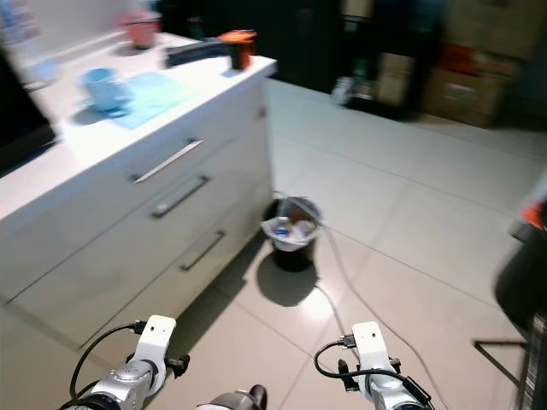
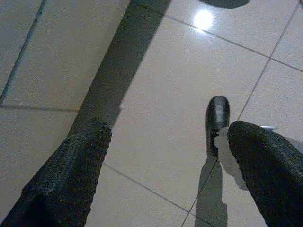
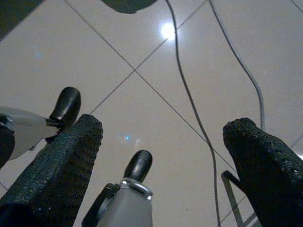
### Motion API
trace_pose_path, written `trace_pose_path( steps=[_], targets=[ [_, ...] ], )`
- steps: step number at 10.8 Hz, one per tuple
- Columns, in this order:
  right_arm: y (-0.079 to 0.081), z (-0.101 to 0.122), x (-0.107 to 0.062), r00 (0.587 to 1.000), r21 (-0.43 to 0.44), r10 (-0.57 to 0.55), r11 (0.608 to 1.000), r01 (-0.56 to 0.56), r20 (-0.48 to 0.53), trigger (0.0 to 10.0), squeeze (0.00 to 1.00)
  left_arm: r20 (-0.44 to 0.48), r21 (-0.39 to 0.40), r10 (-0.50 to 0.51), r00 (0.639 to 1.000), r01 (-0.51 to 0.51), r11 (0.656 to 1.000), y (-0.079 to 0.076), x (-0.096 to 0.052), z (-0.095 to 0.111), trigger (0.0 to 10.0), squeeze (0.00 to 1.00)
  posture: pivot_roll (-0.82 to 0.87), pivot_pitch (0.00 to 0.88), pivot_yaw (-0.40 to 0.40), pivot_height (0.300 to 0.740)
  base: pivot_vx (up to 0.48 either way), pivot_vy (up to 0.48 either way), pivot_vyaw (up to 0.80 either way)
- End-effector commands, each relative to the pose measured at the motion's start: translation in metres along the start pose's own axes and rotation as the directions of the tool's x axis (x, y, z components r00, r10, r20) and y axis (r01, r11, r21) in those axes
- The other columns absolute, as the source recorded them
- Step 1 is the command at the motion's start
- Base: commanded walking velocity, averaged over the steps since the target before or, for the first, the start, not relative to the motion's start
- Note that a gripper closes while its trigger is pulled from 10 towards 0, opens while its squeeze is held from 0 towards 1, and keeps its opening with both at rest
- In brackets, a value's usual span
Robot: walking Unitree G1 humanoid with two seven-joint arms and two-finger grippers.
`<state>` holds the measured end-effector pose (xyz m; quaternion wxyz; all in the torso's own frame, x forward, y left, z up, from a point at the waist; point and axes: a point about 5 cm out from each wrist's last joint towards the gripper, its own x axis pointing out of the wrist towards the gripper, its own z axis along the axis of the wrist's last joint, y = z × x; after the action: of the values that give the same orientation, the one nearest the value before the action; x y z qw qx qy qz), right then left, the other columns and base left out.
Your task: Kitchen organization
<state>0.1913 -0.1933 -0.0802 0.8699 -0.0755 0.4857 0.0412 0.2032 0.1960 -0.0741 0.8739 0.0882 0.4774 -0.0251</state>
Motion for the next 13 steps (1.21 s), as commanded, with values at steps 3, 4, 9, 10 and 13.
trace_pose_path(
  steps=[3, 4, 9, 10, 13],
  targets=[
    [0.0032, 0.0017, 0.0005, 1.000, -0.019, 0.016, 1.000, -0.016, -0.005, 10.0, 0.00, -0.005, 0.068, 0.048, 0.999, -0.047, 0.997, 0.0072, -0.0005, -0.0004, 10.0, 0.00, 0.11, 0.000, 0.067, 0.740, 0.000, 0.000, 0.80],
    [0.0030, 0.0004, 0.0004, 1.000, -0.023, 0.017, 1.000, -0.018, -0.010, 10.0, 0.00, -0.013, 0.067, 0.047, 0.999, -0.046, 0.997, 0.0071, -0.0006, -0.0014, 10.0, 0.00, 0.11, 0.000, 0.066, 0.740, 0.000, 0.000, 0.80],
    [0.0032, 0.0010, 0.0005, 1.000, -0.040, 0.021, 0.999, -0.022, -0.013, 10.0, 0.00, -0.030, 0.072, 0.051, 0.998, -0.049, 0.996, 0.0069, -0.0006, -0.0036, 10.0, 0.00, 0.11, 0.000, 0.068, 0.740, 0.000, 0.000, 0.80],
    [0.0032, 0.0007, 0.0005, 1.000, -0.043, 0.021, 0.999, -0.022, -0.014, 10.0, 0.00, -0.032, 0.076, 0.052, 0.998, -0.050, 0.996, 0.0071, -0.0007, -0.0041, 10.0, 0.00, 0.11, 0.000, 0.069, 0.740, 0.000, 0.000, 0.80],
    [0.0037, -0.0001, 0.0004, 1.000, -0.045, 0.022, 0.999, -0.022, -0.016, 10.0, 0.00, -0.041, 0.080, 0.059, 0.997, -0.055, 0.995, 0.0088, -0.0010, -0.0062, 10.0, 0.00, 0.11, 0.000, 0.071, 0.740, 0.000, 0.000, 0.80]
  ],
)
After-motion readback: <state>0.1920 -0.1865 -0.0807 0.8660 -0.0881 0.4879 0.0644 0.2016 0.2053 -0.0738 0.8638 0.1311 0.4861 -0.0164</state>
